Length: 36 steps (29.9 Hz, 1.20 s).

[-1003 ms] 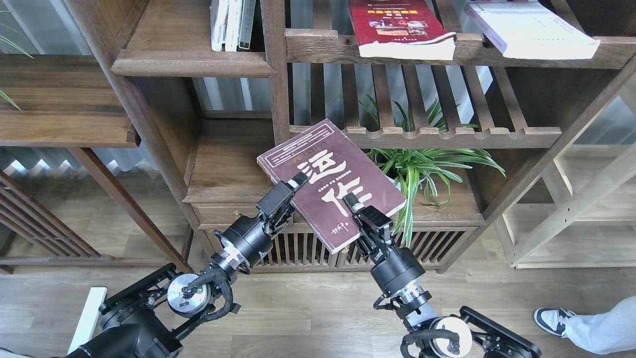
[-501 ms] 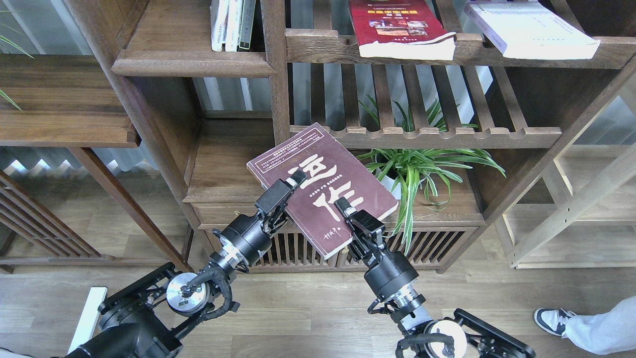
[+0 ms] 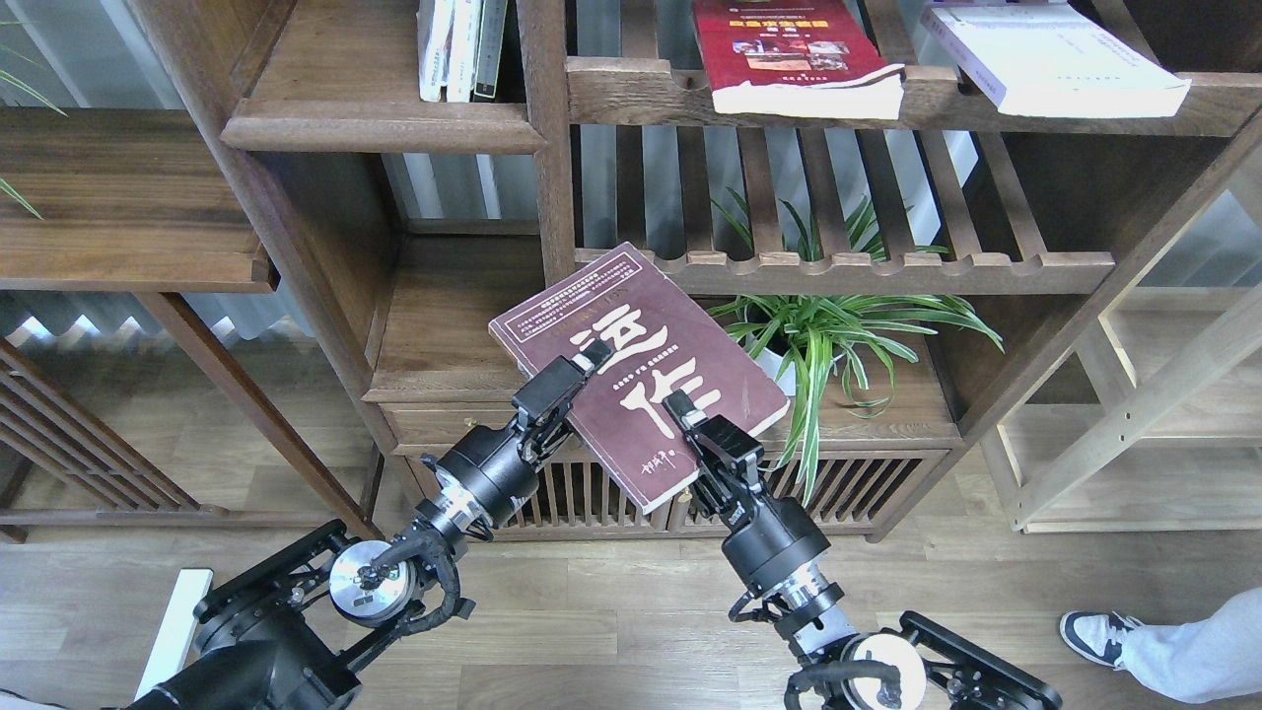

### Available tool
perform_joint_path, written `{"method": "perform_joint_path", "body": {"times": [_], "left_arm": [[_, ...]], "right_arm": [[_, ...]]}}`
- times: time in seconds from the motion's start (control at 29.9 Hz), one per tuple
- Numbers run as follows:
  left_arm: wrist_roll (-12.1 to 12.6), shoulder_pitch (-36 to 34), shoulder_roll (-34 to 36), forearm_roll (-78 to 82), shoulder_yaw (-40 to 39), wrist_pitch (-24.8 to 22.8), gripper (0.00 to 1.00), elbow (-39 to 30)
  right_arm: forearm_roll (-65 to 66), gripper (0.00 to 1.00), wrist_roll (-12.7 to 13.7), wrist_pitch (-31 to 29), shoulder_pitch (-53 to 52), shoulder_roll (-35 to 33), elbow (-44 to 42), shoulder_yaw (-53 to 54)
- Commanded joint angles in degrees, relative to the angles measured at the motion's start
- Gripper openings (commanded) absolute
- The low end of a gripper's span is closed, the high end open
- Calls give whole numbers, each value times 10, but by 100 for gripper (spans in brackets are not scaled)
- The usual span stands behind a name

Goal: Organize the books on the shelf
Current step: 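Hold the book with both grippers and adjust its orientation upright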

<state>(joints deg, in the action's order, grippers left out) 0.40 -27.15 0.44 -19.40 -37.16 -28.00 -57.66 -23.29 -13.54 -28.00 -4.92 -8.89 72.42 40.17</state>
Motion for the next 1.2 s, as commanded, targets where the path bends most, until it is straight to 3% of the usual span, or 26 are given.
{"method": "perform_joint_path", "body": {"times": [0.0,0.57,1.17], "left_arm": [[2,0,0,-1,0,0,63,-2],[5,-4,-2,1,5,0,44,-3],[4,-4,-1,2,8,0,8,-4]], "right_arm": [[0,4,0,0,0,0,0,0],[0,4,0,0,-1,7,1,0],[0,5,0,0,-1,12,1,0]]}}
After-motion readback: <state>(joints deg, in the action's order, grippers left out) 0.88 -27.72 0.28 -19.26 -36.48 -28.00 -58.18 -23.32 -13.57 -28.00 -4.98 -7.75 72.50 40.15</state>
